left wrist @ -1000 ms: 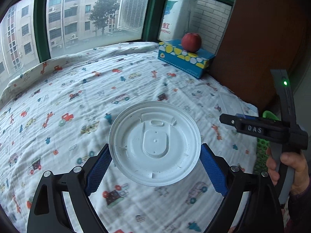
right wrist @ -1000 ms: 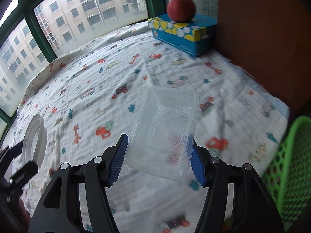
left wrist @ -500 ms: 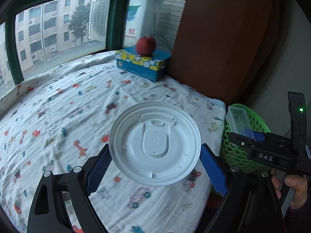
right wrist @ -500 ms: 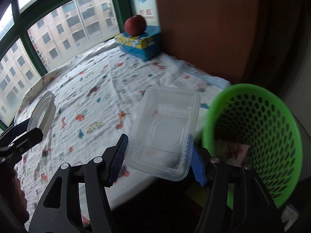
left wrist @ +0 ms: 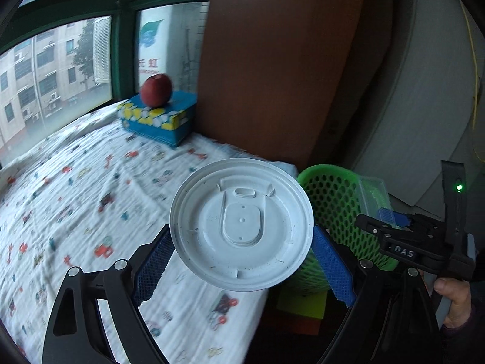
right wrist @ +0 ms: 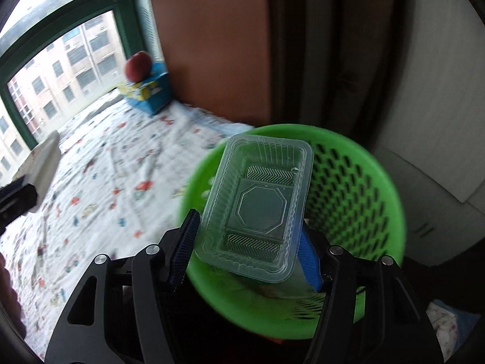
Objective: Collect trash
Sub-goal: 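Carry the lid and container to the green wastebasket and open both tools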
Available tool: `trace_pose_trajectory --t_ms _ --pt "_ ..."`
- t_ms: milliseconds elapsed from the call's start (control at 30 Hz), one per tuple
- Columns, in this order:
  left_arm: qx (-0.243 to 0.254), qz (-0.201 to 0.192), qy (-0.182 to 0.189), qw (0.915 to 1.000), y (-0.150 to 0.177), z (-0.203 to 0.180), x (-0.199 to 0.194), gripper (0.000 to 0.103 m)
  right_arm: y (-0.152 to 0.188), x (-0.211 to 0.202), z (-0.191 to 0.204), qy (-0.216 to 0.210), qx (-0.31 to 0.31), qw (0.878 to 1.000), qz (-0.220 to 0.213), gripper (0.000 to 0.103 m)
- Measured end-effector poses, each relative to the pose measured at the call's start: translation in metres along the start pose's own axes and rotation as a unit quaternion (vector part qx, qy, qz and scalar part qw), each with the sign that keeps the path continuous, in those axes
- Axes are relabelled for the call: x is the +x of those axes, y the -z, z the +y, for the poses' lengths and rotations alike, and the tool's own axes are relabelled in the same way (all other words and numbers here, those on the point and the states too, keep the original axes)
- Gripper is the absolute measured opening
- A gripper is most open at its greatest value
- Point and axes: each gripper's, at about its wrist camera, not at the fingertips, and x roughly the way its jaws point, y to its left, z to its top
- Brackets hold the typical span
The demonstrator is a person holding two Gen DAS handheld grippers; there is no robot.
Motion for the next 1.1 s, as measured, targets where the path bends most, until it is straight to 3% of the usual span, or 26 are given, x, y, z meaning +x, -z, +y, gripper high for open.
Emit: trace_pose_trajectory --t_ms 133,267,433,1100 --pt "0.011 -0.001 0.009 0.9999 -0.009 -0.017 0.007 0.087 -0.003 0.006 -0.021 0.011 0.007 1.0 -0.002 0.062" --pt "0.023 0.002 0.017 0.9996 -0.016 -0.036 0.017 0.087 -0.004 0.01 -0.036 0.027 0.01 1.0 -0.002 0.073" --pt "0.037 0.003 0.025 0.999 -0.024 -0.058 0.03 0.087 0.001 0.003 -0.054 0.03 0.021 0.999 -0.008 0.074" --pt "0.062 0.04 0.059 0.9955 -0.026 -0.118 0.085 0.088 0.048 -0.043 -0.067 0.023 0.036 0.998 -0.038 0.081"
